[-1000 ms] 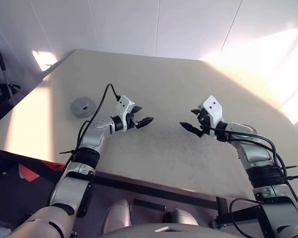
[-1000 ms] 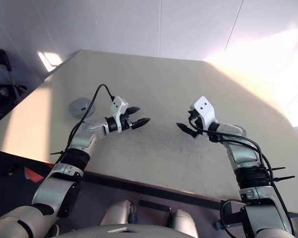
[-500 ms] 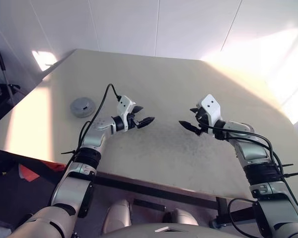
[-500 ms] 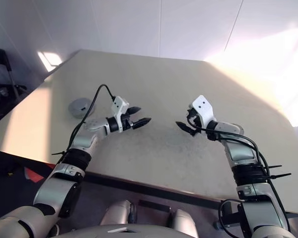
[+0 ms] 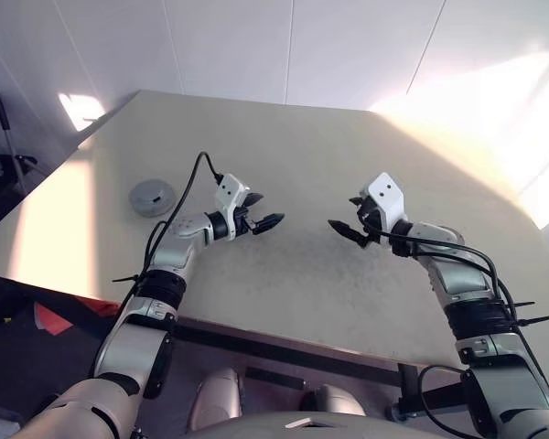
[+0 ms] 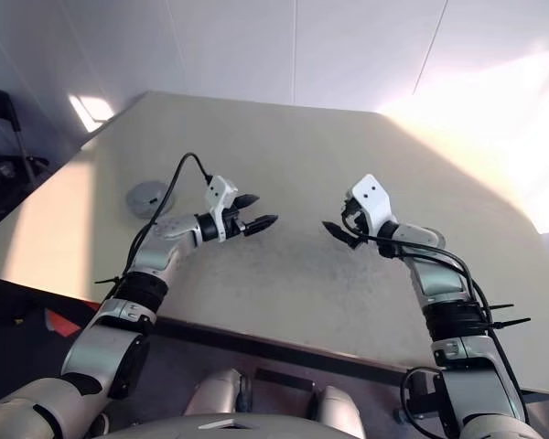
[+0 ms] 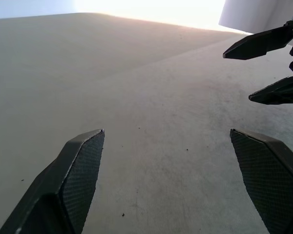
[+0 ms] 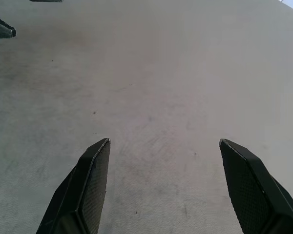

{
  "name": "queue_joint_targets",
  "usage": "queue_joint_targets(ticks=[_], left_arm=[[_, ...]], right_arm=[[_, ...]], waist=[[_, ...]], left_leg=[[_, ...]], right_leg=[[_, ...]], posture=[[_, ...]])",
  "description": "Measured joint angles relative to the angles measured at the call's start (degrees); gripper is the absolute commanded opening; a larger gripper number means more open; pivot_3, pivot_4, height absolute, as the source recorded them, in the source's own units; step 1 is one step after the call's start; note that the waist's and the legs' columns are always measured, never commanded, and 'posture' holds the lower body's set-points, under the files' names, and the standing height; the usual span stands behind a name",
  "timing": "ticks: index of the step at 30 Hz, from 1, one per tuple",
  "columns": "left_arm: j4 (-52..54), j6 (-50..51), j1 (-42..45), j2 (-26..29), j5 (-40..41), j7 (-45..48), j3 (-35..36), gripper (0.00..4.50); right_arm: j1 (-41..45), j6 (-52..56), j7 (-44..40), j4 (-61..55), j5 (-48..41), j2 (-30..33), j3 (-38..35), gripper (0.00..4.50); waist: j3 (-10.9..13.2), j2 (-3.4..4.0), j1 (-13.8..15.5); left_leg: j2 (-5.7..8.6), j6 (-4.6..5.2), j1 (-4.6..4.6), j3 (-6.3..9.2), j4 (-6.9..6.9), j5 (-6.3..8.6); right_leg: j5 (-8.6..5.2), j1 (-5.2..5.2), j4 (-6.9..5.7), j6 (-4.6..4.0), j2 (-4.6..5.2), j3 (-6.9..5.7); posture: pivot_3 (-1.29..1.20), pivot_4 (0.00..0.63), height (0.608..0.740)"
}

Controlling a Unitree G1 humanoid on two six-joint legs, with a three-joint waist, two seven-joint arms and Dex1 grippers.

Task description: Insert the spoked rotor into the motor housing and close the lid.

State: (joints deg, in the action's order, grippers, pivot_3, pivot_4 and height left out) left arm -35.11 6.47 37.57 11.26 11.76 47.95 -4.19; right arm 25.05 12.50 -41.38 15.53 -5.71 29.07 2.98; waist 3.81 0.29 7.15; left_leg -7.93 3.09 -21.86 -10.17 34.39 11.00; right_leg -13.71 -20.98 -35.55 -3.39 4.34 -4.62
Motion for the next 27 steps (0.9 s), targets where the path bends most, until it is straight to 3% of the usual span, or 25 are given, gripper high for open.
queue_joint_targets(ticks=[27], left_arm=[[-0.3, -0.5, 0.2, -0.1, -0.7, -0.5, 0.0, 4.34]], right_arm=[[1.4, -0.6, 2.0, 2.3, 0.5, -0.6, 0.0, 4.01]], waist=[[0.0, 0.01, 0.0]], left_leg=[[0.0, 0.02, -0.06, -0.01, -0.02, 0.02]], right_leg=[[0.0, -0.05, 0.05, 0.0, 0.0, 0.0]], posture=[[0.0, 0.0, 0.74]])
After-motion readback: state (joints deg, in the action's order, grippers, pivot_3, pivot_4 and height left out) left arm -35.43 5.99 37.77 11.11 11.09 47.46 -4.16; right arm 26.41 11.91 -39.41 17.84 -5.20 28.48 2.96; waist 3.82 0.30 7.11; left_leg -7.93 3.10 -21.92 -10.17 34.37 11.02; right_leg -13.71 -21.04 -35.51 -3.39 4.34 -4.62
